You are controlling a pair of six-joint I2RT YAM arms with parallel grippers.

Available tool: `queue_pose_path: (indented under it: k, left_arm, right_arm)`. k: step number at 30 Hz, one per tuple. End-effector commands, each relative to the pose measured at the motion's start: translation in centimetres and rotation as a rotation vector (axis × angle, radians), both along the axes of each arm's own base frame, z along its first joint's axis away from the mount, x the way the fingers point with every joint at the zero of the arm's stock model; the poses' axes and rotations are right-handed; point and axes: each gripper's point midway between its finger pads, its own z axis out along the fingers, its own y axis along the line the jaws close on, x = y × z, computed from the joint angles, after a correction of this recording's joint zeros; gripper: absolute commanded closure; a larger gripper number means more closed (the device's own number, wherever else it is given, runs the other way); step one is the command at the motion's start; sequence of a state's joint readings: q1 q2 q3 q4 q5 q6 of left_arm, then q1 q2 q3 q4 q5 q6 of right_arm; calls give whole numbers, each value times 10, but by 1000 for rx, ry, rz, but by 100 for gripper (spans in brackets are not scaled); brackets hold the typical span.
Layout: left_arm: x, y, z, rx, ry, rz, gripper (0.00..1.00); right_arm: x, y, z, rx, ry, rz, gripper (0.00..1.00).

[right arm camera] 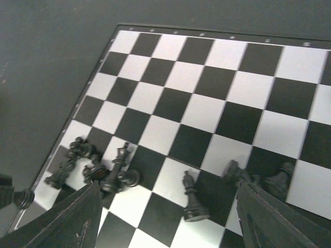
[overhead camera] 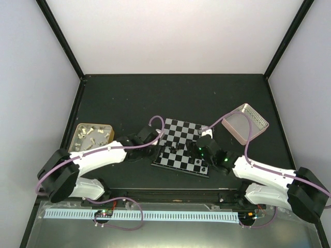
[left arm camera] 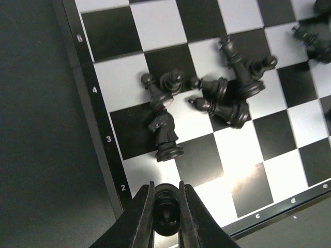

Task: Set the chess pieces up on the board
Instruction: Place the chess piece on the chessboard.

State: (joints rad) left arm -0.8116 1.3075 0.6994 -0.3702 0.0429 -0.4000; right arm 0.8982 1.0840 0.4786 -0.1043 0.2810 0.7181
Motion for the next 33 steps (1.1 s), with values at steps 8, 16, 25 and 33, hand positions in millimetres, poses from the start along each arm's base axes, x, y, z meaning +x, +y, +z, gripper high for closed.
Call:
queue_pose_path:
  k: [8,16,25,33]
  left_arm:
    - [1,-10,-8,81,-24,-43,98]
    - [-12,-5,-12,136,0,-65,98]
    - [-10,-5,-4,130,-1,-35,83]
    - [-7,-9,27,64,-26,2,50]
  right_arm:
    - [8,-28,-15,-60,7,-157,28]
    - [9,-28,-16,-66,10,-158,28]
    - [9,-23,-15,-52,20,-151,28]
    - [10,-22,2,-12,-7,-151,28]
